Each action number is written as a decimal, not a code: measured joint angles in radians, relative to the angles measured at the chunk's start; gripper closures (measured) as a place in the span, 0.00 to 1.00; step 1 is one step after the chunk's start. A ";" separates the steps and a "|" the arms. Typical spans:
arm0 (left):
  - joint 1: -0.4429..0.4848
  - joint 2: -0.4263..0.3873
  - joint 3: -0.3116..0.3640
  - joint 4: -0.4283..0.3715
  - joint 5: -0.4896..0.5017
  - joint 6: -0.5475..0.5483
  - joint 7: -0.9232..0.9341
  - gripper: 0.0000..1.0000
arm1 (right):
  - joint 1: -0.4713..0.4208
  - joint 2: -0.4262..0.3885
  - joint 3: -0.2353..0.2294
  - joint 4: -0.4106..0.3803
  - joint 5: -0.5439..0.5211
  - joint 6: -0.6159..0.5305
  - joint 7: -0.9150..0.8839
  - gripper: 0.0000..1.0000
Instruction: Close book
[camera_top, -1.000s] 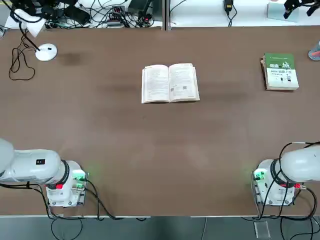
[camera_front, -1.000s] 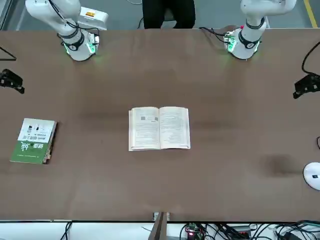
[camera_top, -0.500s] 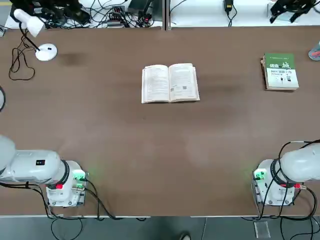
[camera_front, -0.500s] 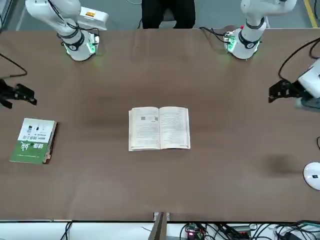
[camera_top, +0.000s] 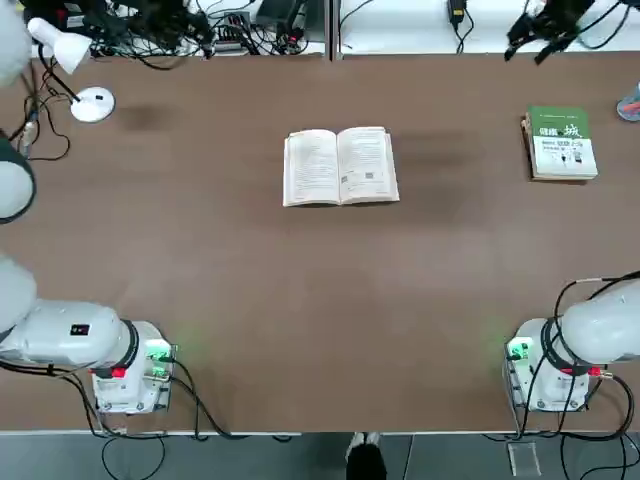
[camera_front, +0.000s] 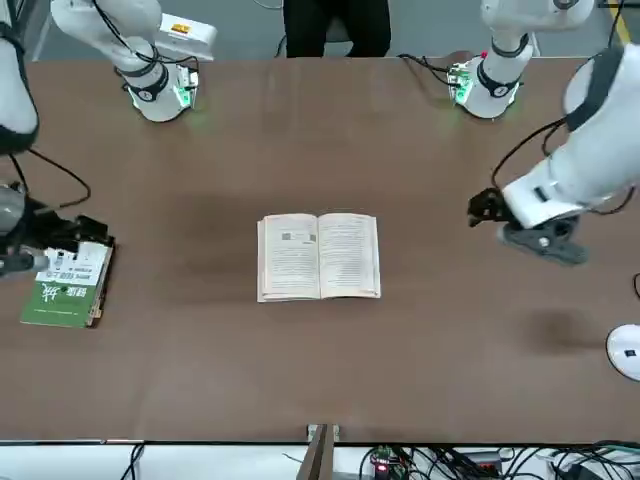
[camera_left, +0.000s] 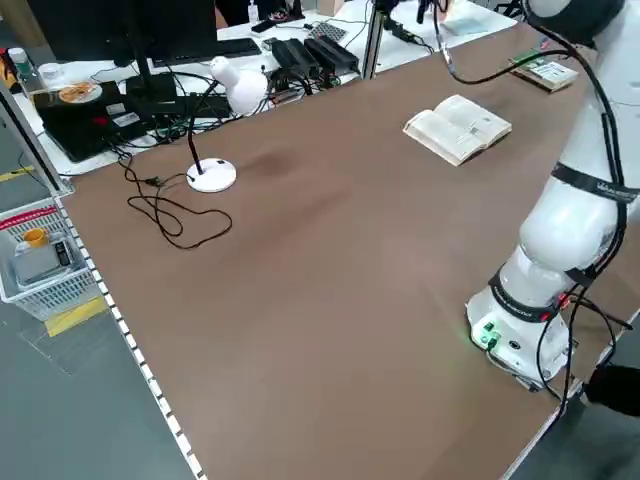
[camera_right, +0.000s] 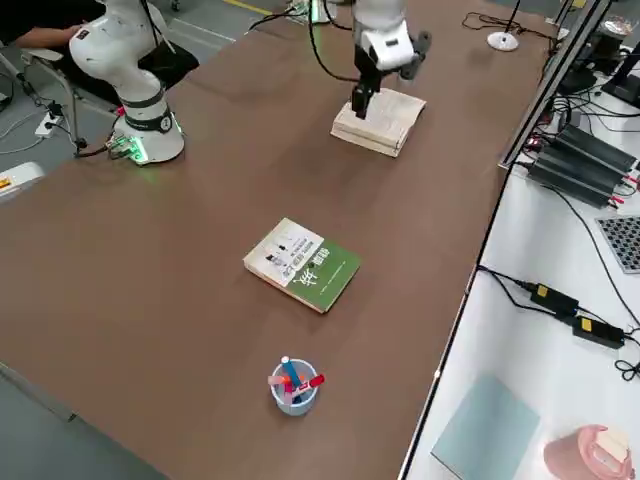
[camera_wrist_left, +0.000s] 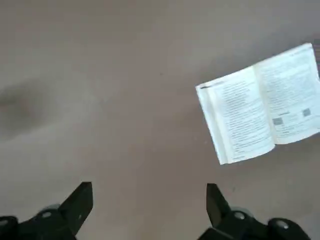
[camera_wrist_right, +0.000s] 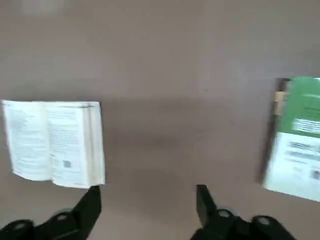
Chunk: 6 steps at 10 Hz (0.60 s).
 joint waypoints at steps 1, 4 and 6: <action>-0.022 0.020 0.000 0.000 0.000 0.025 0.000 0.00 | 0.001 0.029 0.002 0.000 0.045 0.022 0.000 0.37; -0.060 0.066 -0.001 0.000 0.044 0.078 0.000 0.00 | 0.020 0.080 0.008 0.000 0.120 0.060 0.000 0.68; -0.066 0.091 0.000 0.000 0.058 0.099 0.000 0.00 | 0.056 0.105 0.011 0.000 0.162 0.086 0.019 0.90</action>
